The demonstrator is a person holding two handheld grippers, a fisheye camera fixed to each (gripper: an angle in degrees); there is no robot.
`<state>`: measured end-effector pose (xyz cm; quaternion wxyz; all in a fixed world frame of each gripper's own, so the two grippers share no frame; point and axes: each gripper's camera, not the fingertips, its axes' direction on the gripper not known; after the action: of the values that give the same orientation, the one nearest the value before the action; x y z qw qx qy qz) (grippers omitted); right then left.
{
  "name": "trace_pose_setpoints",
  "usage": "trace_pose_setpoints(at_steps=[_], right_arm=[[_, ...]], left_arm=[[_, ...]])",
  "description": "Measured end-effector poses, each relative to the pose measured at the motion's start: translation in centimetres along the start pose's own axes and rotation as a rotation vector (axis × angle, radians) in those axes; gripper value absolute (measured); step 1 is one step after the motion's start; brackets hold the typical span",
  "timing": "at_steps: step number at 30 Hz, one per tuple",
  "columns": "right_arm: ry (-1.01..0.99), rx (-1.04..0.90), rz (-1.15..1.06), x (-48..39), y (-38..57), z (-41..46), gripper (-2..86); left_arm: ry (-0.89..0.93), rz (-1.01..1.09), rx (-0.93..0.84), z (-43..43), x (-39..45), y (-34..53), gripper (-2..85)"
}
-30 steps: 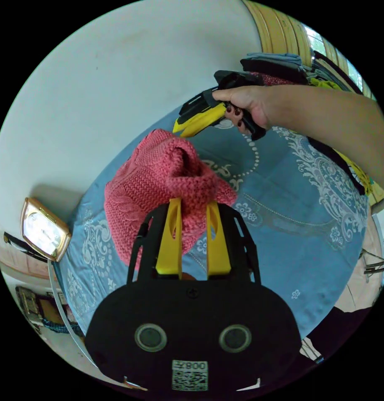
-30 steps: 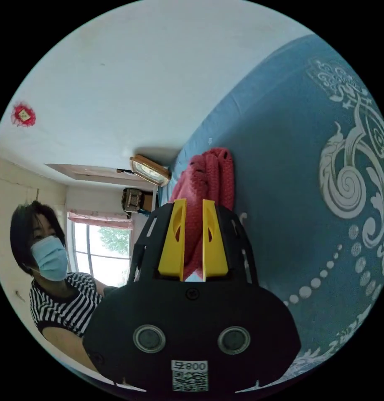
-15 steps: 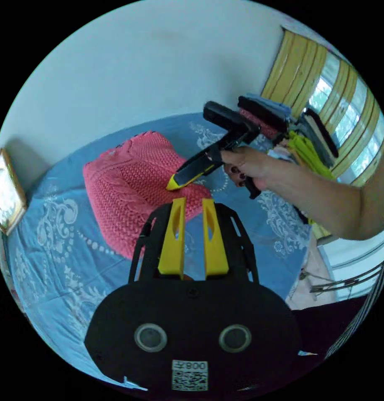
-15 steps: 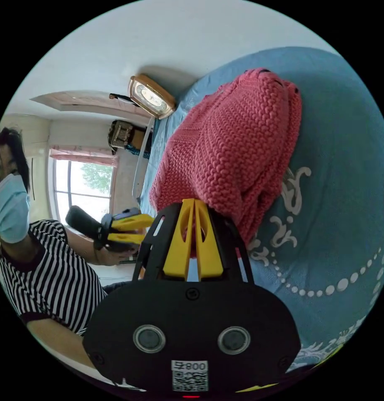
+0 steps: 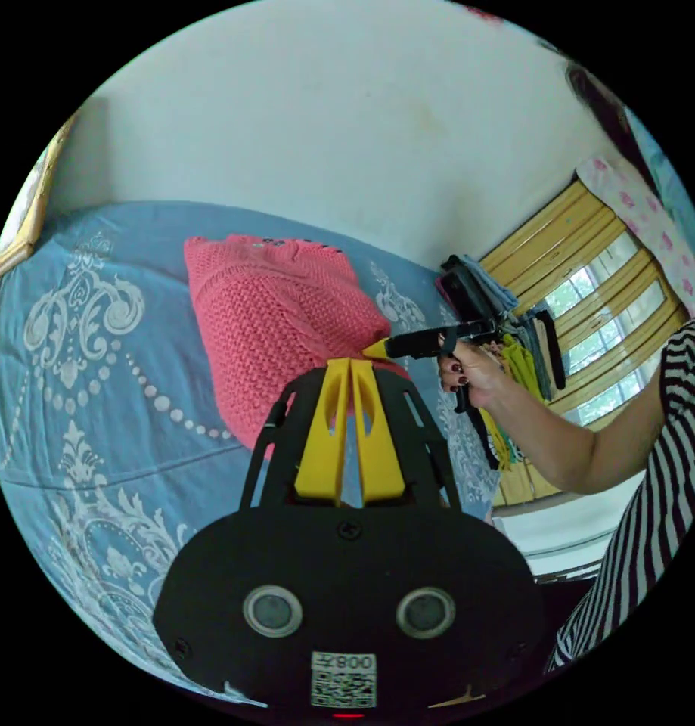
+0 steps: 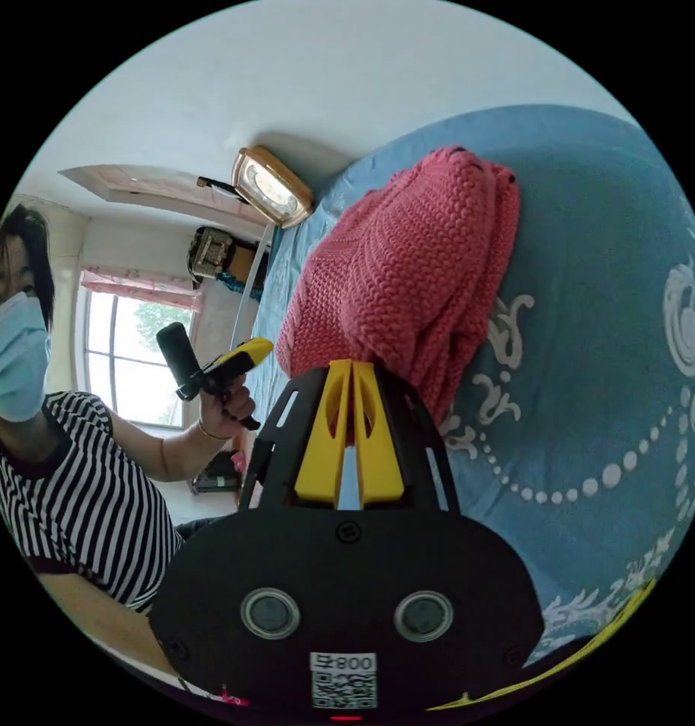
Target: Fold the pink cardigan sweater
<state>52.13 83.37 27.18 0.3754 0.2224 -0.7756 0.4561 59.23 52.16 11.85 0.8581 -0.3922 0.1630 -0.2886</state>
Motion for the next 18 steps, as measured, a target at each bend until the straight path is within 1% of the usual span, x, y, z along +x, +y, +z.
trace_pose_setpoints(at_steps=[2,3,4,6,7,11,13,16,18], right_arm=[[0.027,0.070,0.049,0.2,2.0,-1.6,10.0],[0.032,0.118,0.097,0.6,3.5,-2.6,13.2],[0.031,0.142,0.120,0.9,4.2,-3.1,14.4],[0.003,0.211,0.207,2.3,6.8,-4.2,17.7],[-0.013,0.215,0.224,2.7,7.3,-4.3,18.1],[-0.117,0.173,0.283,5.2,9.1,-3.8,20.5],[-0.152,0.168,0.298,6.2,9.6,-3.9,20.9],[-0.224,0.175,0.322,7.9,10.6,-4.3,20.7],[-0.278,0.195,0.340,9.0,11.7,-4.8,17.9]], left_arm=[[0.003,-0.066,0.063,-2.1,-2.1,0.0,5.8],[0.002,-0.127,0.095,-3.2,-4.0,0.1,9.8],[0.000,-0.207,0.104,-3.9,-6.3,0.3,15.0],[0.036,-0.310,0.054,-3.7,-9.9,0.5,18.4],[0.101,-0.365,0.016,-3.0,-12.1,0.7,19.6],[0.295,-0.499,-0.051,0.2,-17.4,1.2,21.8],[0.454,-0.546,-0.048,2.1,-19.3,1.1,22.3],[0.549,-0.558,-0.051,4.3,-20.7,0.6,22.3],[0.577,-0.549,-0.044,5.2,-21.4,0.1,22.0]])
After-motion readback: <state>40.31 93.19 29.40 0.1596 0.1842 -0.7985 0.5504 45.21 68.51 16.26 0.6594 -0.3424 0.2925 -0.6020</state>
